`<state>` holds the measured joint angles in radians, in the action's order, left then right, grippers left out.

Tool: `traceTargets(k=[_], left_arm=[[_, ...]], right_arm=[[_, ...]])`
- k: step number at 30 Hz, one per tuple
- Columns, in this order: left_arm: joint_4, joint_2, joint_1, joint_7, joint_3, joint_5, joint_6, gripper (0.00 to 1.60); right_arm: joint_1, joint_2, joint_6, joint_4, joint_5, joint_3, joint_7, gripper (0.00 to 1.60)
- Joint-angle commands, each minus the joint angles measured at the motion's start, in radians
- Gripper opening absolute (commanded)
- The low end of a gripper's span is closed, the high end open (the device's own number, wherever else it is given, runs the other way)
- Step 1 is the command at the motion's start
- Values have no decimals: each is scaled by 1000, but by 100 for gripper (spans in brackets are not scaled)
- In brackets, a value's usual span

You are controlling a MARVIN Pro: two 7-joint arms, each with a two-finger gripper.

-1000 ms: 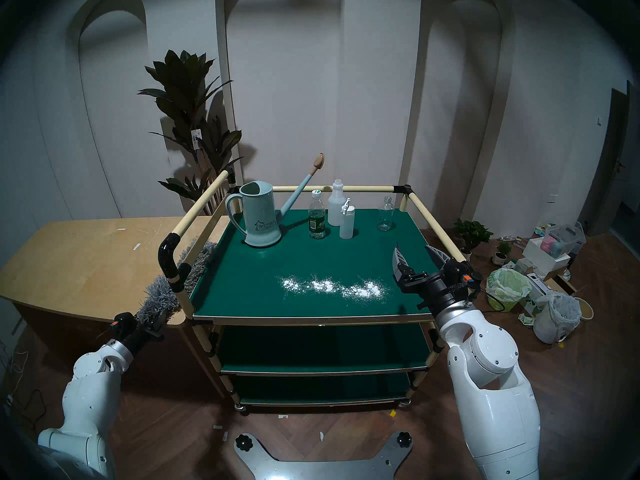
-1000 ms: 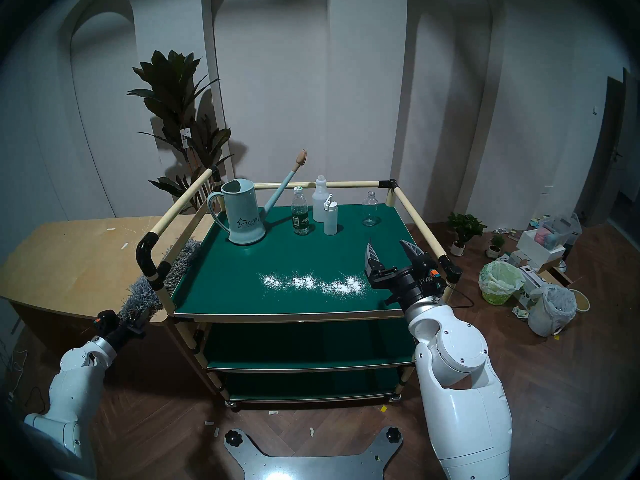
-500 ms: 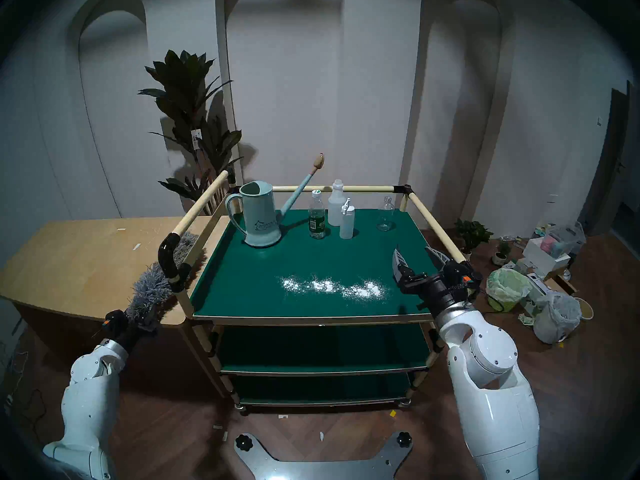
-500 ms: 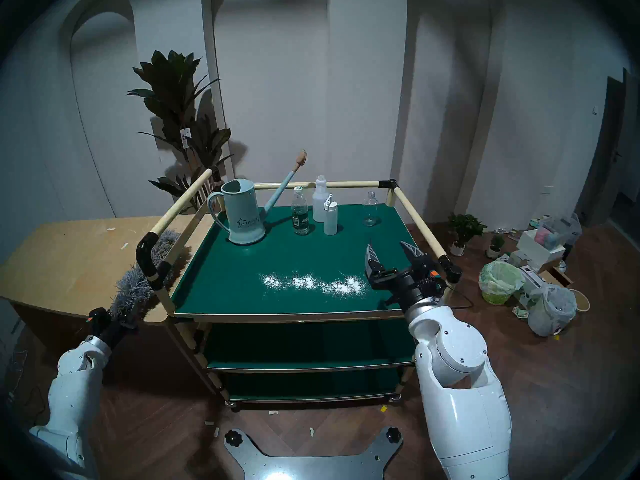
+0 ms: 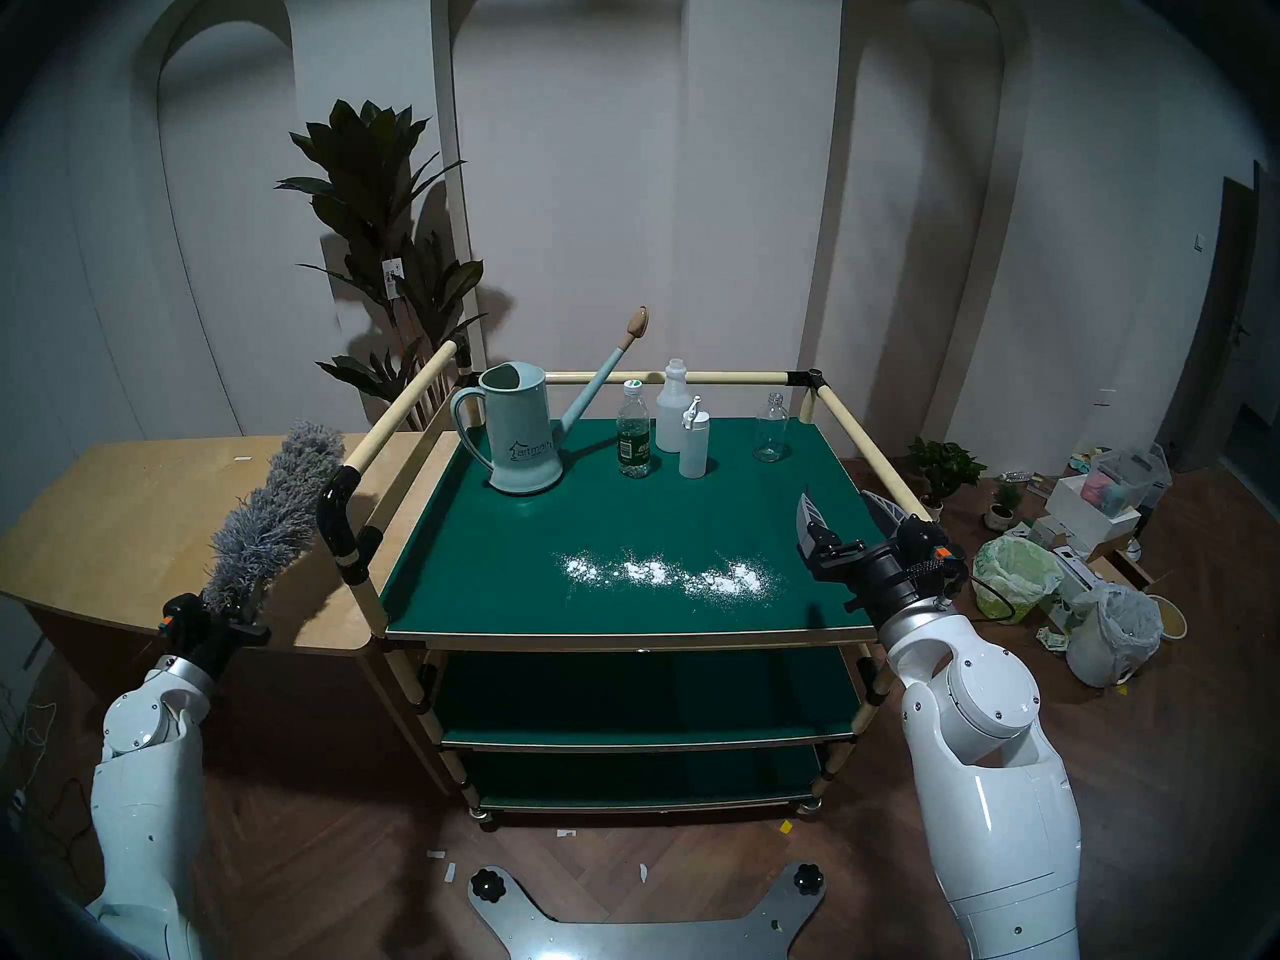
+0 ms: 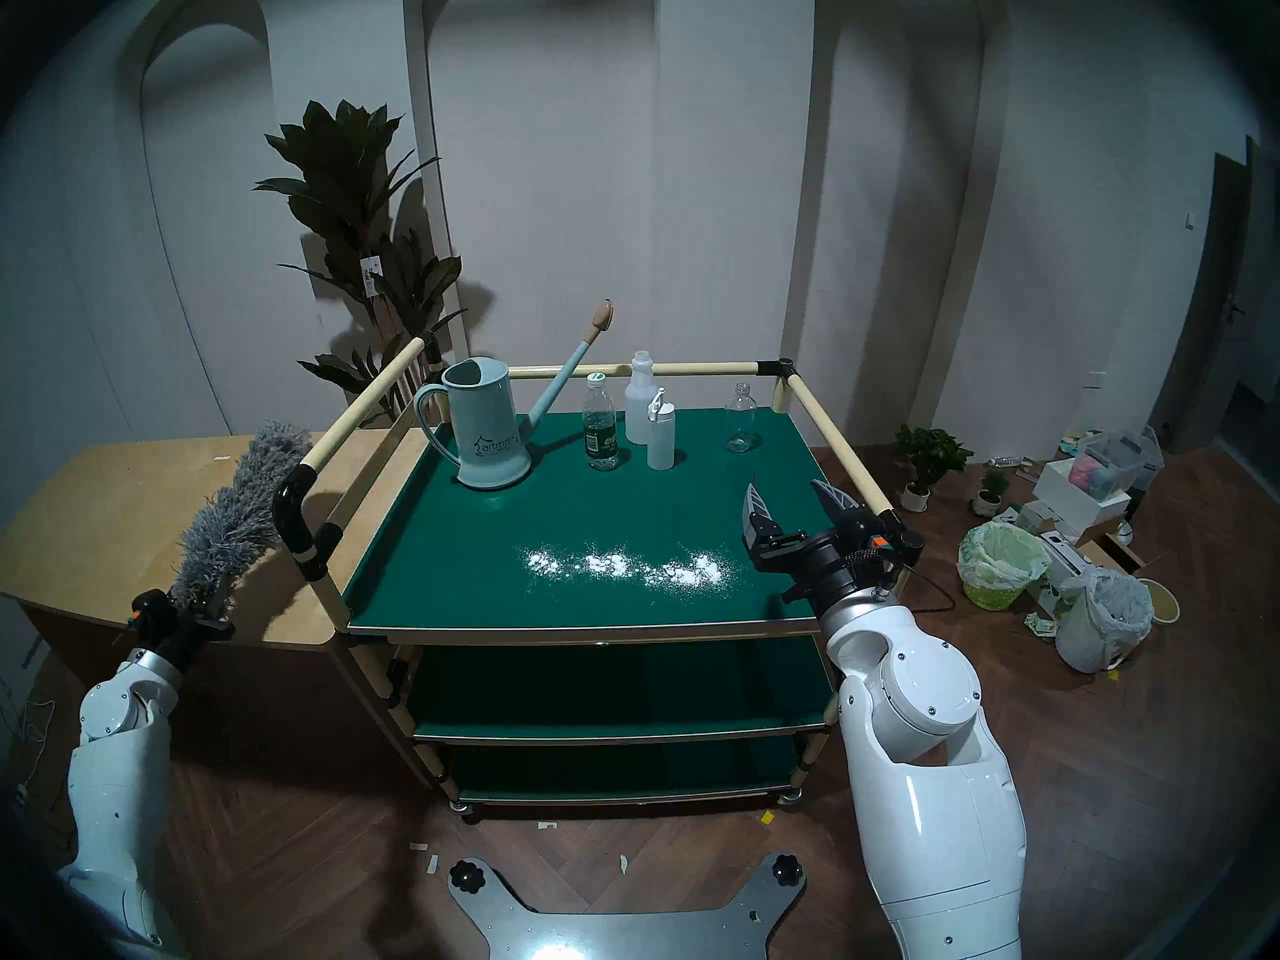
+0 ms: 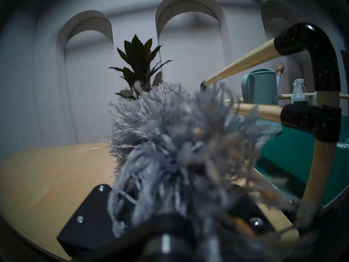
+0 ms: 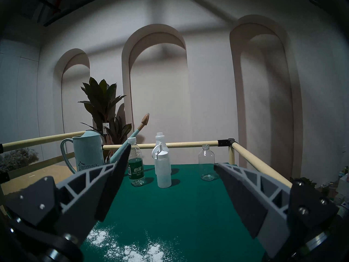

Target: Dust the shelf with the duster

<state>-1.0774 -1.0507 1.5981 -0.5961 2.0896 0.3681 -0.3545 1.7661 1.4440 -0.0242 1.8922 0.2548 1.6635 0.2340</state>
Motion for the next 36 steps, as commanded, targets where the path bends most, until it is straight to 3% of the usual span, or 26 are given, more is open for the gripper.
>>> traceTargets(k=[1,19,25,33,36], left_arm=[[-122,44,35,5,54,5,10,0],[-343,62,6,13,113,56,63,0],[-410,50,-3,12,99,78,103,0],[-554,23,20,24,77,115,217,0],[-569,19,22,24,66,122,240,0]], right_arm=[[-24,-2,8,-1,2,1,4,160],[-40,-3,5,-42,9,10,19,160],[-48,-2,5,-53,12,15,20,160],[-66,-4,5,-87,15,33,16,160],[-69,-4,5,-94,15,38,15,160]])
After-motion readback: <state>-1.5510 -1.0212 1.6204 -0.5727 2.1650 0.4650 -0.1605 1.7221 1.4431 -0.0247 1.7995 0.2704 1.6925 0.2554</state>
